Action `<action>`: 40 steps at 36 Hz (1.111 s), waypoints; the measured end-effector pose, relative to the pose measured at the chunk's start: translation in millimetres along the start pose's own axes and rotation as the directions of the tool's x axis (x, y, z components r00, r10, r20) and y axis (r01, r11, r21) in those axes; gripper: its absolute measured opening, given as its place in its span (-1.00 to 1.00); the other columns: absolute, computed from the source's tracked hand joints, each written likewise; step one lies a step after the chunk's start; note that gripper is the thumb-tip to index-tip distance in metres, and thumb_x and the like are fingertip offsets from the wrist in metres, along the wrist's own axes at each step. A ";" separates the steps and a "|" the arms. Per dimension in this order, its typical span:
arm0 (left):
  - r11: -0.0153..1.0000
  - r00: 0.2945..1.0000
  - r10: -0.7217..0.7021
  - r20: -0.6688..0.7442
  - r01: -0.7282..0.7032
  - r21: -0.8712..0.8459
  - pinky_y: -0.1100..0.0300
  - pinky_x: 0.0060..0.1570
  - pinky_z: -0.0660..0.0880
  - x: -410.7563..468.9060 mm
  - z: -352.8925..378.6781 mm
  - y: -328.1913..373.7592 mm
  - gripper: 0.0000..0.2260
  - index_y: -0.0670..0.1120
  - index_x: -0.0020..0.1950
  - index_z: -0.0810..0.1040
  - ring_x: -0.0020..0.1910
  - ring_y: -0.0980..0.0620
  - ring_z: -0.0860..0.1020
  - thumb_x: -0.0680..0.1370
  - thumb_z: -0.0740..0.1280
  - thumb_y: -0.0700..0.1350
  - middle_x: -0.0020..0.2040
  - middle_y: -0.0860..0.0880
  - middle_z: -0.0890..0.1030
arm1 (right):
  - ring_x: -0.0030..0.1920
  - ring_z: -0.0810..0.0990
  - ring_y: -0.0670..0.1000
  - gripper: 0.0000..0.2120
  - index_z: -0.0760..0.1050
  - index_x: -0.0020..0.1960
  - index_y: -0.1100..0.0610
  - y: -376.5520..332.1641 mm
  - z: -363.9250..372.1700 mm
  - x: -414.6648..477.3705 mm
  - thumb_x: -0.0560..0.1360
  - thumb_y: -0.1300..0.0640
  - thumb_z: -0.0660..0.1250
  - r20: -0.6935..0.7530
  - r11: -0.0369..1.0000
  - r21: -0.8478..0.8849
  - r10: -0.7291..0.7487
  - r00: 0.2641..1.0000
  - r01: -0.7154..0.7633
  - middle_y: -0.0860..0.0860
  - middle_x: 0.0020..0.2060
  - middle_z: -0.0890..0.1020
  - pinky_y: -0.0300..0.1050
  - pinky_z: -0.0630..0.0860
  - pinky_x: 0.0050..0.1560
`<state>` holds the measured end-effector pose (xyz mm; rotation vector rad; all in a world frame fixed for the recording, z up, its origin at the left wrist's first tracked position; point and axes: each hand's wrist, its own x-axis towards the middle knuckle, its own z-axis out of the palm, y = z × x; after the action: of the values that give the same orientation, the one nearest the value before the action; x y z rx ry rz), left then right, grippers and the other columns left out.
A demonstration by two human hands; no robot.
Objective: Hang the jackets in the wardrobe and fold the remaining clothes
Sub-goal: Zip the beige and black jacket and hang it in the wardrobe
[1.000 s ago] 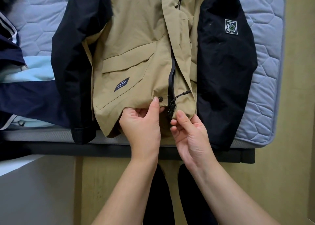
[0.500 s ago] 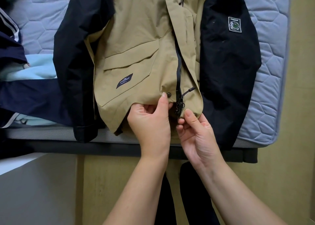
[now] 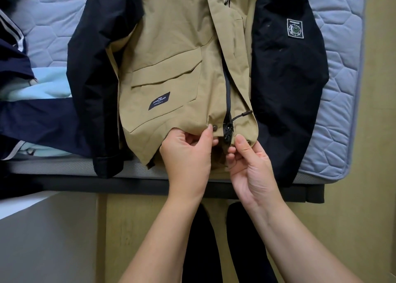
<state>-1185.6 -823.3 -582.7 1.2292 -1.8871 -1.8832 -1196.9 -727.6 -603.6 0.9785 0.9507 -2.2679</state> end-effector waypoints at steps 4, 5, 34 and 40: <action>0.999 0.987 -0.036 0.158 0.031 0.033 0.14 -0.25 0.62 8.1 -10.0 -3.8 -0.90 -0.14 -0.20 0.61 -0.33 0.01 0.66 0.47 0.42 -0.30 -0.30 -0.04 0.67 | -0.42 0.55 -0.14 -0.92 0.63 -0.20 0.12 -0.3 -2.9 0.4 0.32 0.23 0.40 -0.024 1.000 -0.021 -0.007 1.000 0.007 0.01 -0.32 0.63 -0.35 0.51 -0.41; 0.997 0.980 -0.071 0.185 0.069 0.019 0.15 -0.26 0.62 10.1 -12.1 -4.3 -0.92 -0.14 -0.18 0.62 -0.33 0.02 0.66 0.48 0.41 -0.30 -0.29 -0.05 0.68 | -0.42 0.55 -0.14 -0.92 0.64 -0.20 0.12 0.1 -4.1 -0.4 0.32 0.23 0.40 -0.025 1.000 -0.022 0.002 1.000 -0.003 0.01 -0.31 0.63 -0.35 0.51 -0.40; 0.943 0.881 -0.274 0.385 0.167 0.289 0.35 -0.48 0.37 8.7 -2.0 -19.6 -0.75 -0.06 -0.34 0.54 -0.55 0.17 0.41 0.55 0.35 -0.13 -0.51 0.06 0.50 | -0.40 0.50 -0.14 -0.82 0.59 -0.08 0.17 -3.8 -20.2 2.7 0.32 0.18 0.44 -0.119 0.985 -0.171 -0.026 0.993 0.006 -0.01 -0.28 0.62 -0.33 0.46 -0.41; 0.895 0.861 -0.344 0.375 0.179 0.410 0.40 -0.50 0.36 11.8 -9.7 -23.7 -0.69 -0.06 -0.40 0.51 -0.59 0.21 0.40 0.55 0.35 -0.08 -0.58 0.08 0.48 | -0.55 0.45 -0.10 -0.70 0.44 0.10 0.10 -47.9 -29.4 1.6 0.54 -0.11 0.26 -0.140 0.513 -0.833 0.169 0.976 -0.209 0.06 -0.35 0.68 -0.27 0.33 -0.56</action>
<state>-1177.2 -834.4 -607.2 1.3062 -2.5110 -2.1696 -1216.9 -675.2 -600.2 0.6099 1.6405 -1.2767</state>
